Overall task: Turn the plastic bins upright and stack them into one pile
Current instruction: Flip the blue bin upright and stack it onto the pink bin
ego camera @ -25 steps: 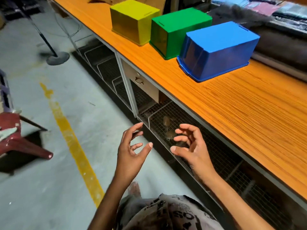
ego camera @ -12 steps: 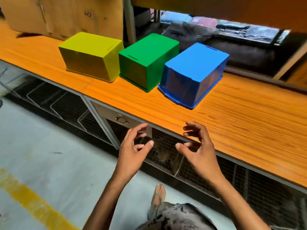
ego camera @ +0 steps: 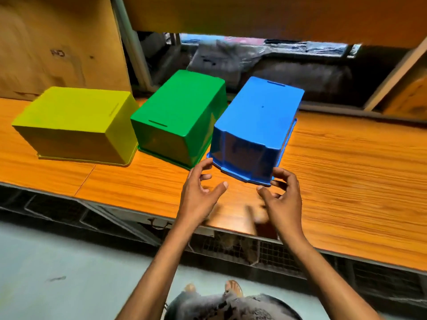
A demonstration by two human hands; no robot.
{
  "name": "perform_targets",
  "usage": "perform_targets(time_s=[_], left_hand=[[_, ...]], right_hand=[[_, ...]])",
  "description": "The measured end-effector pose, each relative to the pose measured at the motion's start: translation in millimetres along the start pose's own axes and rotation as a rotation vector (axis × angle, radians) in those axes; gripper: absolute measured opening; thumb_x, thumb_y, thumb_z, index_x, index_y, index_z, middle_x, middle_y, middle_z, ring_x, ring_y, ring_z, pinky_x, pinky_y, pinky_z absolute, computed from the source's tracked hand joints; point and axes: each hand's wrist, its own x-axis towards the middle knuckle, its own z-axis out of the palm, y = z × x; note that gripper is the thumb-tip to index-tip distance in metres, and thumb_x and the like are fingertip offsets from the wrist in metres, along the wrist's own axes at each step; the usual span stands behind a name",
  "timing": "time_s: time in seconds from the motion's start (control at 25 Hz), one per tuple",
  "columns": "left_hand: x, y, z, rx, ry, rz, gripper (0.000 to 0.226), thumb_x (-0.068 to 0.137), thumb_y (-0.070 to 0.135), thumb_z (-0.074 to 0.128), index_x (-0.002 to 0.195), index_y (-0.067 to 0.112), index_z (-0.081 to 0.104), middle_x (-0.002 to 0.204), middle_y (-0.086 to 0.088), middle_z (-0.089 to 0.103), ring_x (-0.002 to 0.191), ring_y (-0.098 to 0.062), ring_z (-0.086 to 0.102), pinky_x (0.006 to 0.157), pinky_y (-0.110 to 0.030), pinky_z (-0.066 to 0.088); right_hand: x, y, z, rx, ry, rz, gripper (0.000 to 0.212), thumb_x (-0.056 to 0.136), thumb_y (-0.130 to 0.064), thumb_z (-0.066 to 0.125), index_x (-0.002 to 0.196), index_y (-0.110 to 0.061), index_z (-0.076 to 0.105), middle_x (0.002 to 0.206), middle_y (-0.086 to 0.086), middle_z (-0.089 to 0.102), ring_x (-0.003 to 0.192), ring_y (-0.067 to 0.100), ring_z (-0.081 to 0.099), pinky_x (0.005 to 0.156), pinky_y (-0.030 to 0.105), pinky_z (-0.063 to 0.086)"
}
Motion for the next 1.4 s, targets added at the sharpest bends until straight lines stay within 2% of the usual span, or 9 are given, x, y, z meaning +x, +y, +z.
perform_targets(time_s=[0.2,0.32,0.48,0.64,0.8,0.96,1.12,1.28,1.4], left_hand=[[71,-15,15,0.131,-0.13,0.03,0.099,0.084,0.022,0.082,0.163,0.024,0.02,0.167,0.004,0.026,0.153,-0.01,0.026,0.123,-0.032,0.028],[99,-24,18,0.144,-0.233,0.013,0.11,0.085,0.022,0.081,0.165,0.014,0.006,0.172,-0.002,0.012,0.157,-0.014,0.015,0.127,-0.031,0.017],[112,-33,15,0.126,-0.285,0.075,0.107,0.081,0.019,0.083,0.164,0.014,0.015,0.17,-0.003,0.021,0.156,-0.016,0.02,0.125,-0.028,0.018],[120,1,5,0.035,-0.231,0.222,0.098,0.08,0.013,0.082,0.161,0.02,0.027,0.161,-0.001,0.034,0.146,-0.01,0.035,0.119,-0.021,0.028],[137,62,-2,-0.15,-0.218,0.309,0.077,0.085,0.008,0.08,0.154,0.011,0.044,0.153,0.001,0.05,0.126,0.011,0.05,0.101,-0.001,0.035],[153,103,-4,-0.327,-0.29,0.364,0.063,0.093,0.014,0.074,0.15,0.008,0.048,0.146,-0.004,0.058,0.129,0.003,0.057,0.105,-0.015,0.044],[155,114,3,-0.362,-0.478,0.454,0.062,0.092,0.005,0.073,0.148,0.009,0.048,0.144,-0.007,0.06,0.132,-0.005,0.058,0.111,-0.024,0.045],[144,86,18,-0.148,-0.421,0.624,0.052,0.088,0.004,0.075,0.135,0.023,0.064,0.131,0.002,0.065,0.121,-0.013,0.063,0.104,-0.046,0.053],[137,85,31,-0.088,-0.272,0.789,0.05,0.089,-0.004,0.071,0.134,0.017,0.066,0.117,-0.001,0.062,0.108,-0.016,0.063,0.094,-0.048,0.054]], right_hand=[[17,8,33,-0.083,0.156,0.087,0.067,0.075,-0.012,0.08,0.133,-0.028,0.05,0.135,-0.009,0.056,0.123,0.009,0.057,0.096,0.04,0.056],[22,6,50,-0.102,0.187,0.128,0.08,0.075,-0.007,0.08,0.14,-0.032,0.042,0.14,-0.013,0.053,0.126,0.003,0.055,0.103,0.043,0.053],[21,0,62,-0.163,0.219,0.176,0.094,0.073,0.001,0.078,0.15,-0.033,0.034,0.146,-0.011,0.051,0.132,0.005,0.051,0.108,0.039,0.05],[23,-34,44,-0.114,0.244,0.086,0.106,0.074,0.018,0.067,0.159,-0.033,0.03,0.156,-0.011,0.043,0.141,0.005,0.044,0.102,0.014,0.048],[34,-73,18,-0.151,0.327,-0.115,0.097,0.075,0.019,0.067,0.156,-0.025,0.037,0.154,-0.012,0.047,0.136,0.0,0.049,0.108,0.021,0.045],[60,-97,0,-0.172,0.642,-0.289,0.057,0.087,0.011,0.058,0.138,-0.016,0.063,0.133,-0.005,0.067,0.121,0.001,0.062,0.1,0.022,0.052],[77,-121,-31,-0.134,0.94,-0.265,0.051,0.082,0.005,0.049,0.119,-0.021,0.074,0.115,-0.004,0.075,0.105,0.008,0.069,0.091,0.022,0.054],[85,-119,-74,0.06,0.963,-0.157,0.055,0.074,0.005,0.045,0.109,-0.024,0.074,0.097,0.003,0.075,0.086,0.016,0.068,0.083,0.043,0.058],[85,-125,-93,0.266,0.886,-0.049,0.044,0.084,0.008,0.052,0.116,-0.017,0.069,0.103,0.007,0.079,0.092,0.014,0.073,0.076,0.035,0.061]])
